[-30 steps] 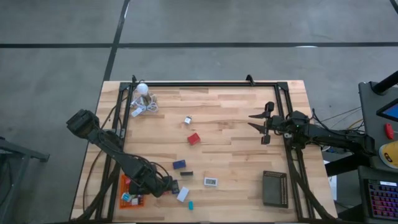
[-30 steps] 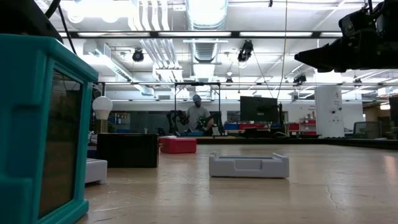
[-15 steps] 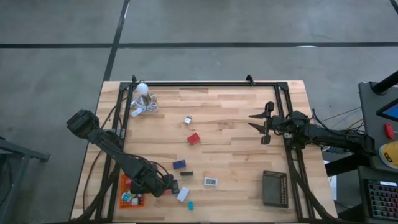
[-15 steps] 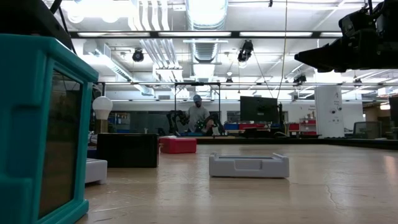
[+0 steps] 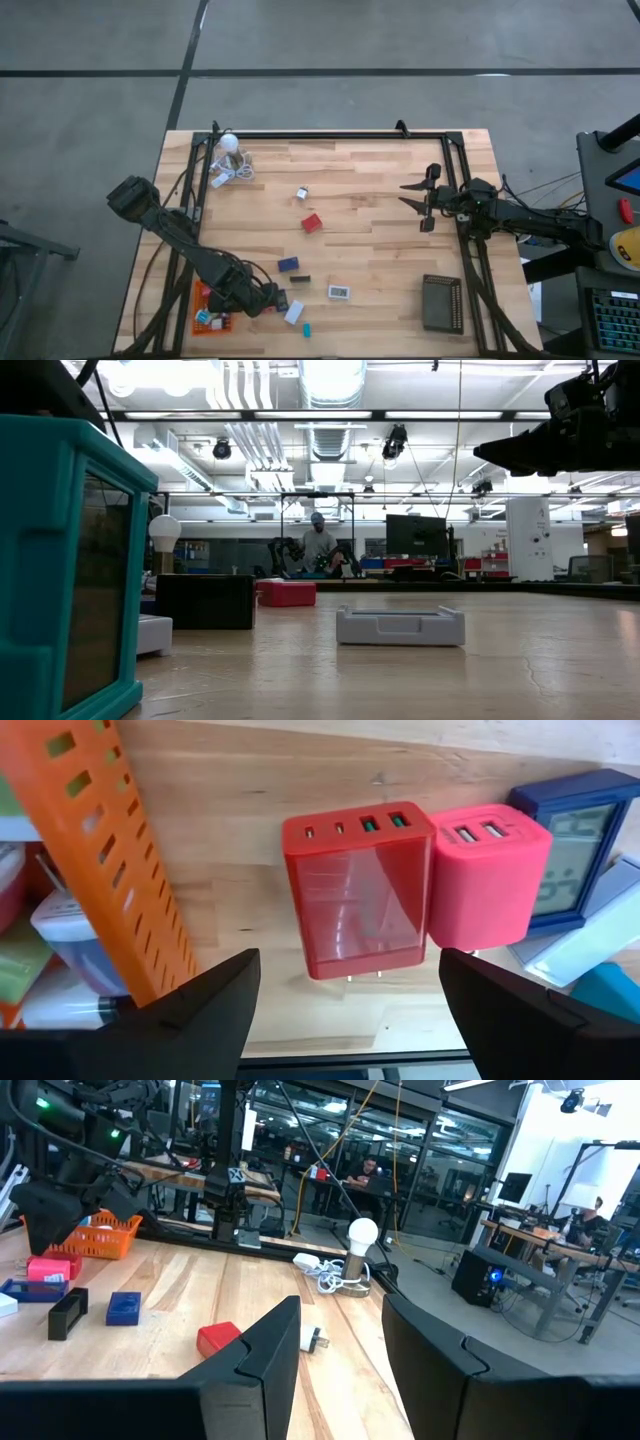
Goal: Pick & Place Office items
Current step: Put the bottom red charger adapter into the orange bin
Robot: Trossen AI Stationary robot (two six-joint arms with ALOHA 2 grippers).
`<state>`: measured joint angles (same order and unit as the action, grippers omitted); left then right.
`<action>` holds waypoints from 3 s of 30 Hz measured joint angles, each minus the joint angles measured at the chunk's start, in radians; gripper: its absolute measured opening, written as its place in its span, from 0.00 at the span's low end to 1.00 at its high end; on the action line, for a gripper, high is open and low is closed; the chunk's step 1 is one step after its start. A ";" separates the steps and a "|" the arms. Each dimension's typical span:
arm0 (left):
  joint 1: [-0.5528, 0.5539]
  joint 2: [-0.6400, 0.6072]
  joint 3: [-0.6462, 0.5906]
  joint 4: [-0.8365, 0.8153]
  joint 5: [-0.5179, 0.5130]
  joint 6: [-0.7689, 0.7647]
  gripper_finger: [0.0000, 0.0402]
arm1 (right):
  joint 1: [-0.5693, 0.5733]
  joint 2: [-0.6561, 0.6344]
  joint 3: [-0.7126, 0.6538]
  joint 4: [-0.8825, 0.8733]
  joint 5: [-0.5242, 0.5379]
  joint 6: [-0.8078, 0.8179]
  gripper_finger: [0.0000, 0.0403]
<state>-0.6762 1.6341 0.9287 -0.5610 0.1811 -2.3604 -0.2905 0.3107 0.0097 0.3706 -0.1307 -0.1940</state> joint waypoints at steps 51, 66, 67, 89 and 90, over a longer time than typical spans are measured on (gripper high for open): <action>0.028 0.085 0.000 -0.015 -0.039 -0.001 0.78 | 0.000 0.000 0.000 0.000 0.000 0.000 0.35; 0.028 0.085 0.000 -0.015 -0.043 -0.002 0.57 | 0.000 0.000 0.000 0.000 0.000 0.000 0.35; 0.028 0.085 0.000 -0.015 -0.043 -0.003 0.56 | 0.000 0.000 0.000 0.000 0.000 0.000 0.35; 0.047 0.064 0.015 -0.046 -0.051 0.033 0.56 | 0.000 0.000 0.000 0.000 0.000 0.000 0.35; 0.050 0.055 0.019 -0.051 -0.051 0.038 0.56 | 0.000 0.000 0.000 0.000 0.000 0.000 0.35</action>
<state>-0.6259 1.6892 0.9482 -0.6119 0.1299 -2.3229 -0.2905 0.3107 0.0093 0.3707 -0.1307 -0.1940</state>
